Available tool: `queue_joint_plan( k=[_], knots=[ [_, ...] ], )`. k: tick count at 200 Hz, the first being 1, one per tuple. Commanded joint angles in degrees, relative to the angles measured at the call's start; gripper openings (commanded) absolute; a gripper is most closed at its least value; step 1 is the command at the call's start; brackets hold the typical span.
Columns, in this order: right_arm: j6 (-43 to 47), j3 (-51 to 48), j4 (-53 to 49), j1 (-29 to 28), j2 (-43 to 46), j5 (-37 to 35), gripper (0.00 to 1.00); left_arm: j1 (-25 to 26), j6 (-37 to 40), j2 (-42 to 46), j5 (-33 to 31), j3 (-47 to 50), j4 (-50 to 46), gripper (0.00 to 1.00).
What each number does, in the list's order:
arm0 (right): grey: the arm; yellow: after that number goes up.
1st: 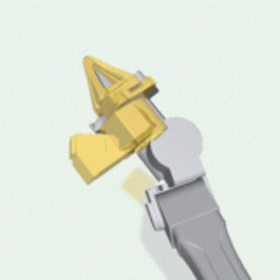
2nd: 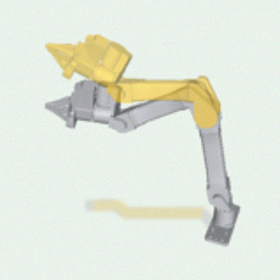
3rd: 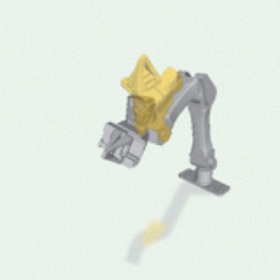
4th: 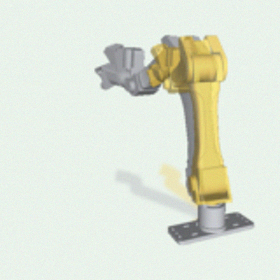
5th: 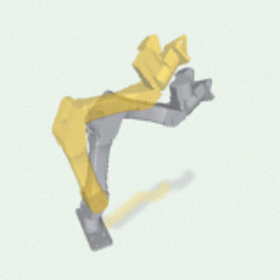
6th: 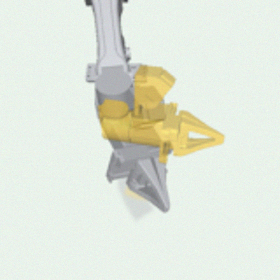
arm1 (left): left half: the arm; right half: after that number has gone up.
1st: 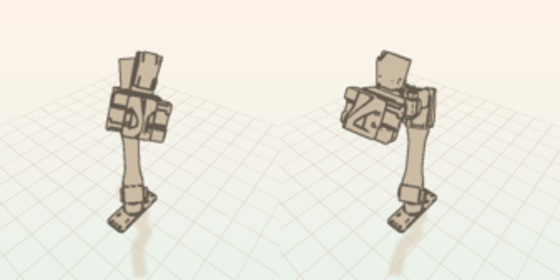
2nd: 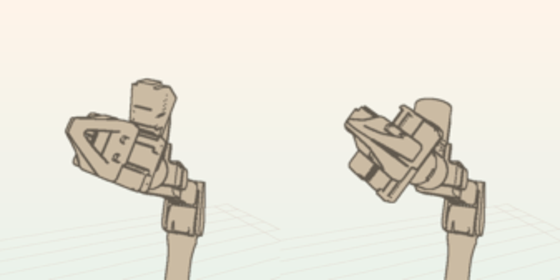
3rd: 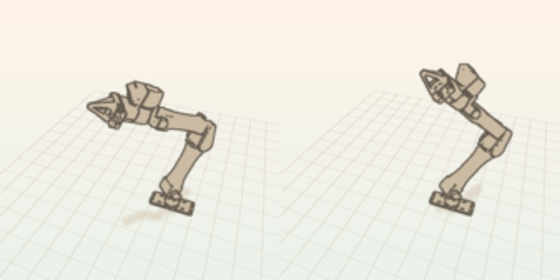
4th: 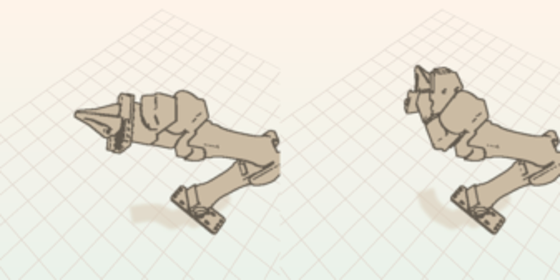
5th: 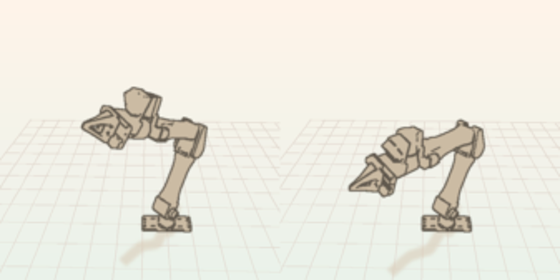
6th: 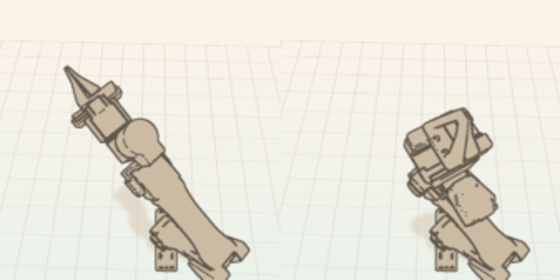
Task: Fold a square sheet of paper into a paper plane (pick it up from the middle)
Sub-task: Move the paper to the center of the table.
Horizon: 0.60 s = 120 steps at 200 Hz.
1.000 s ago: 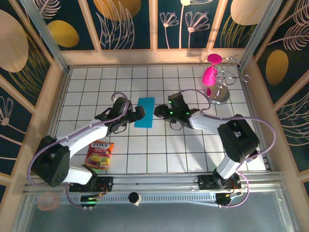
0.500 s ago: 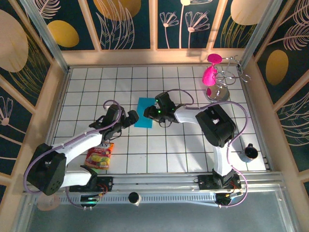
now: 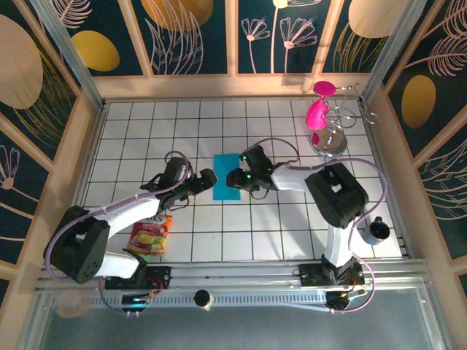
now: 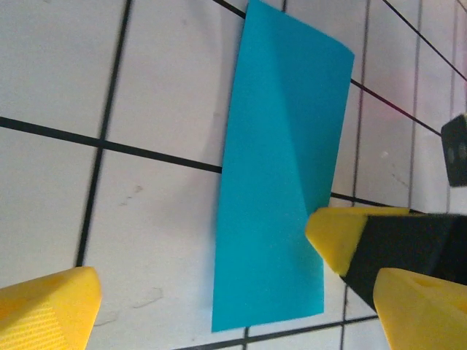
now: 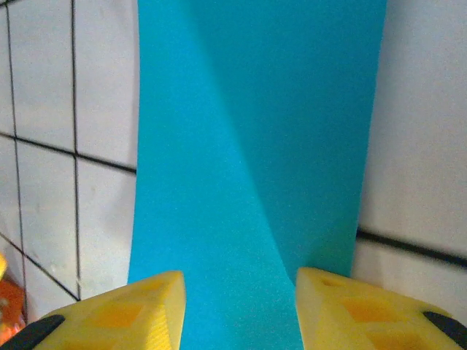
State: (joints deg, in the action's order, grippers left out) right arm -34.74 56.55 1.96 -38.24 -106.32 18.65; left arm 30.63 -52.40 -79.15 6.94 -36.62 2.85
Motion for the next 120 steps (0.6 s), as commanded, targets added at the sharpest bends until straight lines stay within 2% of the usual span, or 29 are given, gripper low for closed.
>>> queue_joint_plan(
  k=[1,22,49,98,120],
  knots=[
    [3.5,-5.2,-2.7,2.0,5.9,1.7,0.44,-0.4,-0.7,-0.9,6.5,1.4,5.1,0.93],
    [-0.1,-7.2,2.4,2.7,10.4,3.7,0.44,-0.2,-3.5,-1.5,9.6,2.8,8.1,0.87],
    [-6.7,-9.2,7.1,2.7,12.9,1.8,0.44,0.9,-8.0,-1.2,10.6,4.7,10.3,0.78],
    [-9.0,-8.8,8.2,2.8,8.7,1.5,0.4,4.9,-12.5,-4.2,11.5,4.7,11.0,0.59],
    [-9.9,-8.8,8.3,3.0,7.1,1.6,0.38,6.1,-13.5,-6.2,11.4,4.4,10.6,0.54]
  ],
)
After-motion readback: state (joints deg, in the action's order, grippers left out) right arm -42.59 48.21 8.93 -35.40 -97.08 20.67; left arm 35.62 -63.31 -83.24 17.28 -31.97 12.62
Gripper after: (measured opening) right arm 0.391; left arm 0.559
